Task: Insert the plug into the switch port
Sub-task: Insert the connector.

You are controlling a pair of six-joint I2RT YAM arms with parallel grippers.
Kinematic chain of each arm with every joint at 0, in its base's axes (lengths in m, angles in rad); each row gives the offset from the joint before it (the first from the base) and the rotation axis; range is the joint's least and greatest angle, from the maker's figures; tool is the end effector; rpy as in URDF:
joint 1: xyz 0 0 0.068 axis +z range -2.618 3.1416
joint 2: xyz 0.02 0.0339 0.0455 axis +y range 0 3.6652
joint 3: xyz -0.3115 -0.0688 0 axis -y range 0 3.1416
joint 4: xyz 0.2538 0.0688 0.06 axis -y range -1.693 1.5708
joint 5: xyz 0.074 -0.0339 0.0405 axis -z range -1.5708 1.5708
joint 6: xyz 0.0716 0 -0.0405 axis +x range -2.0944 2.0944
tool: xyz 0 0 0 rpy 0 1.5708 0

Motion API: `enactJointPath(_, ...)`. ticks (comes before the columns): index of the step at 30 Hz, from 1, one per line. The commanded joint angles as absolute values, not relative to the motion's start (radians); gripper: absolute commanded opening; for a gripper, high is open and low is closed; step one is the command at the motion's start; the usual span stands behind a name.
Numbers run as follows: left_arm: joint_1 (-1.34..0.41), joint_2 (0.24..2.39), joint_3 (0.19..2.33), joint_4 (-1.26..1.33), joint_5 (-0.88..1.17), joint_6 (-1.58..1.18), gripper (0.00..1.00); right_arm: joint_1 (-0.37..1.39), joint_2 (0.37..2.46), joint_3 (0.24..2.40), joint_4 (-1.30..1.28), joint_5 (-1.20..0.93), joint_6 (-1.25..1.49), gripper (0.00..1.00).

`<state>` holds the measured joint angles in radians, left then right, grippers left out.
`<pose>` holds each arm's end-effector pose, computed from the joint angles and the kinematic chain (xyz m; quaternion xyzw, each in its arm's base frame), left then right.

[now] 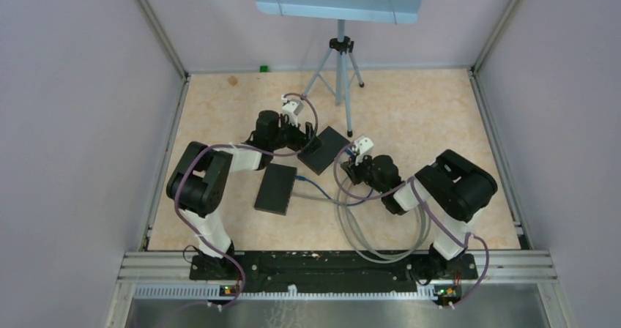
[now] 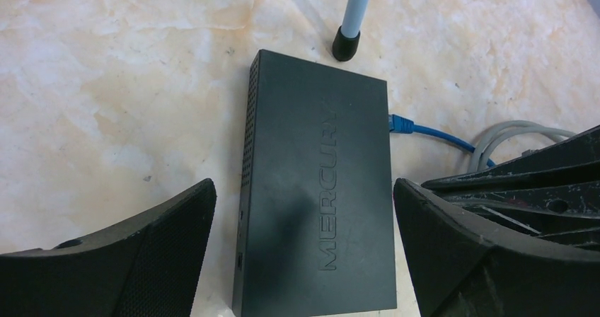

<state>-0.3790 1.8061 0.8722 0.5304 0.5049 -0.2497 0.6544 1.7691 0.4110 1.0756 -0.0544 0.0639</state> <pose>0.3750 -0.1866 0.1944 0.1896 0.7974 -0.3632 0.4430 0.2621 0.2060 0.1429 -0.2482 0.7600 0.2313 0.5543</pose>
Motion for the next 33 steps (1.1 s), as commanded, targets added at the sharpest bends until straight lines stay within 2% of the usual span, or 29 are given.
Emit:
enactJointPath(1, -0.364, 1.813, 0.898, 0.52, 0.493, -0.204, 0.99, 0.668, 1.807, 0.466, 1.116, -0.085, 0.069, 0.0)
enactJointPath(10, -0.339, 1.822, 0.898, 0.502, 0.494, -0.18, 0.99, 0.671, 1.894, 0.577, 1.116, -0.149, 0.048, 0.0)
enactJointPath(21, -0.328, 1.872, 0.918, 0.536, 0.515, -0.175, 0.99, 0.672, 1.891, 0.528, 1.124, -0.093, 0.018, 0.0)
enactJointPath(33, -0.328, 1.972, 0.937, 0.55, 0.657, -0.151, 0.97, 0.672, 1.905, 0.569, 1.113, -0.083, 0.005, 0.0)
